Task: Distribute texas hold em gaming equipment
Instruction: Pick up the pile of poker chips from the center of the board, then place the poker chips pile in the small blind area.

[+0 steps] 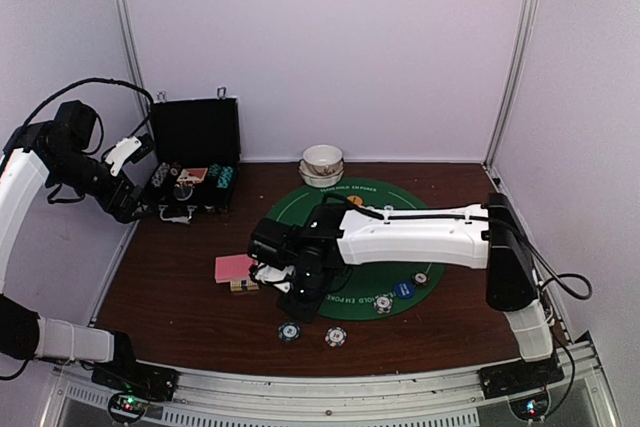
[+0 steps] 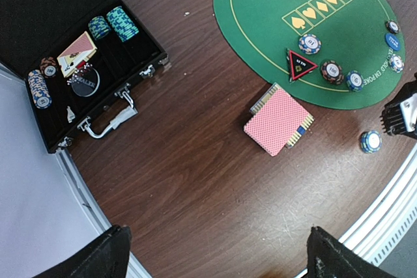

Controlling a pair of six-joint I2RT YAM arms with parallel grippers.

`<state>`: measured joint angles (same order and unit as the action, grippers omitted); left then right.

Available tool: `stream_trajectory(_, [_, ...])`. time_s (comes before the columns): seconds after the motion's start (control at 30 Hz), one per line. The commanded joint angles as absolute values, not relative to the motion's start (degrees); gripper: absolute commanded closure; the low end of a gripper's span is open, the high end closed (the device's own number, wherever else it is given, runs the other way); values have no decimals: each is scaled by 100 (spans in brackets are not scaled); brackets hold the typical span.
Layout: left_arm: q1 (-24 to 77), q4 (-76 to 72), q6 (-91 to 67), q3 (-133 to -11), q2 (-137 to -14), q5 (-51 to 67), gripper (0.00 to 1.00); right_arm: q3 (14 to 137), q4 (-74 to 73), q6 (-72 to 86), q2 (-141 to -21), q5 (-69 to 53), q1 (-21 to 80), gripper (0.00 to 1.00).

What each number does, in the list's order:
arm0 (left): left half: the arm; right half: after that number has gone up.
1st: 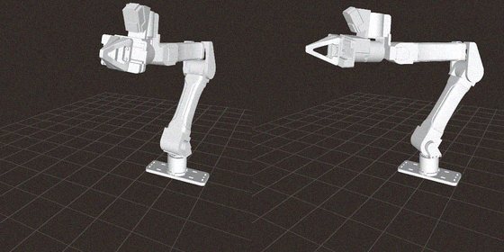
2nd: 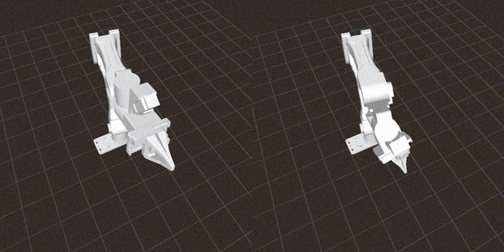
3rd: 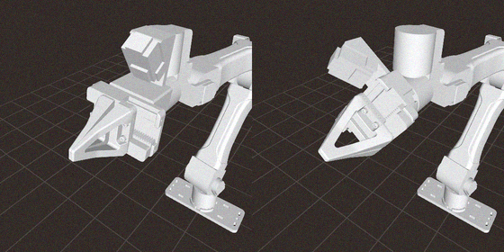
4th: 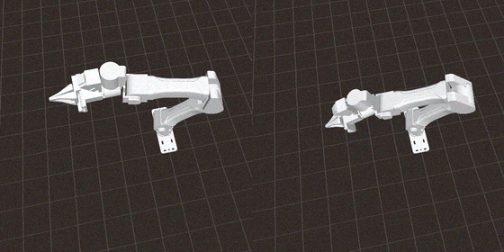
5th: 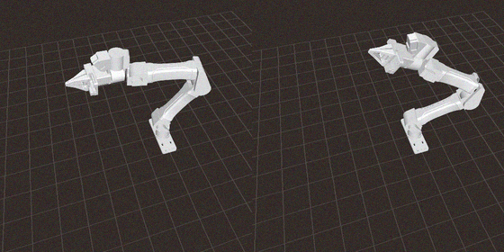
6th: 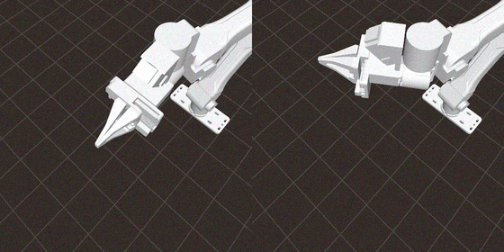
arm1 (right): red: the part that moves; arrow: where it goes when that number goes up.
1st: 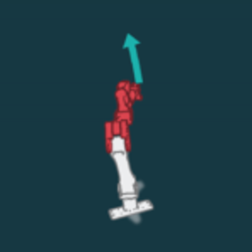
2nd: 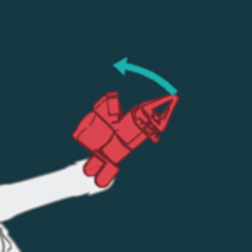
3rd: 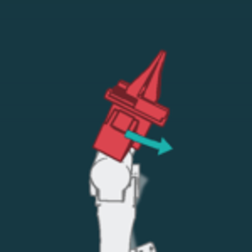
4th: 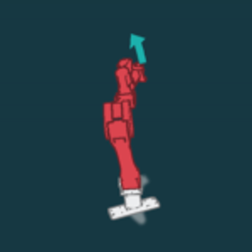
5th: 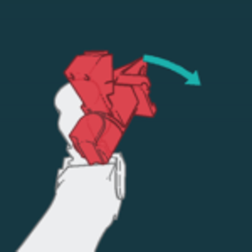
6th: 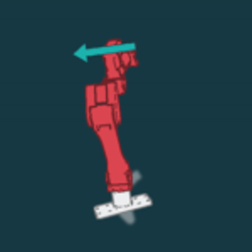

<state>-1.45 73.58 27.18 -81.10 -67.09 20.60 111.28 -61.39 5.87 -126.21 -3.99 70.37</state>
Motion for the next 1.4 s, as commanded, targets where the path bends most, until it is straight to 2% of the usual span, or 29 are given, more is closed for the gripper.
stream_trajectory(0.0, [-189,7356,2812,-8224,-6657,2045,2,11210,-6262,745,-12234,-28,6970,100])
stream_trajectory(0.53, [-185,7371,2787,-8311,-6697,2054,2,10871,-6360,773,-11517,176,6292,100])
stream_trajectory(1.07, [-181,7374,2786,-8292,-6708,2128,2,8396,-5614,1306,-10399,184,4495,100])
stream_trajectory(1.37, [-185,7388,2768,-8304,-6706,2144,2,8003,-5190,1407,-10590,106,4169,100])
